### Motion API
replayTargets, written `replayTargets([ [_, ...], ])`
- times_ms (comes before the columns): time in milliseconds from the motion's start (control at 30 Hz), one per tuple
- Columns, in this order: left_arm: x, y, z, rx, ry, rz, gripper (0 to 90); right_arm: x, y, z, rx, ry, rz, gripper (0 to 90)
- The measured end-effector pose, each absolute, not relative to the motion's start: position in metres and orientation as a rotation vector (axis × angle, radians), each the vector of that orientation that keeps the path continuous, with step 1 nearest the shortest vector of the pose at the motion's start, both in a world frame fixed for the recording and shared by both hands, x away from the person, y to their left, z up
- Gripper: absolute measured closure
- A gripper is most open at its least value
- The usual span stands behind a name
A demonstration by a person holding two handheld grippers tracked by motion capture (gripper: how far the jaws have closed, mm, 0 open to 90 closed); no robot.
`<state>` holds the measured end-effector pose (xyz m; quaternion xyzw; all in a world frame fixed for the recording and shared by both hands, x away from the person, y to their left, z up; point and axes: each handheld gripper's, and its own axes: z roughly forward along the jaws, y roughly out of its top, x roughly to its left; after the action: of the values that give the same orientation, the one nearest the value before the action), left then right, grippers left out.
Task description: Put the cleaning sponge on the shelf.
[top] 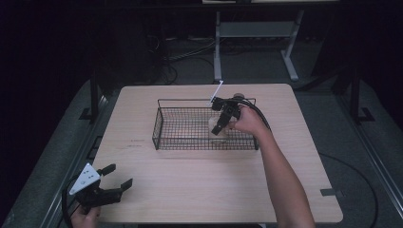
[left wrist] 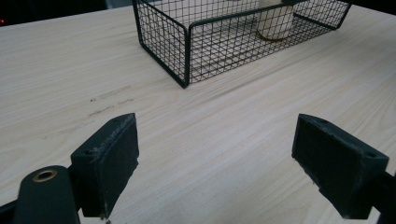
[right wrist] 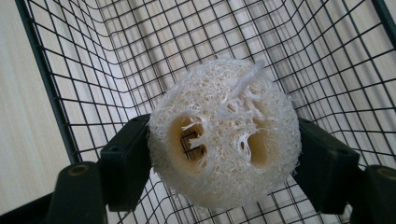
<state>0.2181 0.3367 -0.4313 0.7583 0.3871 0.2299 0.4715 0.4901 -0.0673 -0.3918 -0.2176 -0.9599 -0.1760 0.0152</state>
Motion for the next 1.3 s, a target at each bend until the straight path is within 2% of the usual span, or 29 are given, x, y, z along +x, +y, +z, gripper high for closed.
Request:
replayTargets([
  [133,0.219,0.338,-0.432,1.855,0.954,0.563,13.9,0.490,-0.068,-0.390,-0.677,-2.982,-0.548,21.7],
  [533,0.220,0.337,-0.432,1.859,0.954,0.560,13.9,0.485,-0.075,-0.378,-0.688,-2.985,-0.588,18.6],
  [1300,0.218,0.336,-0.432,1.857,0.949,0.559,14.0,0.471,-0.086,-0.355,-0.694,-3.009,-0.629,16.3],
])
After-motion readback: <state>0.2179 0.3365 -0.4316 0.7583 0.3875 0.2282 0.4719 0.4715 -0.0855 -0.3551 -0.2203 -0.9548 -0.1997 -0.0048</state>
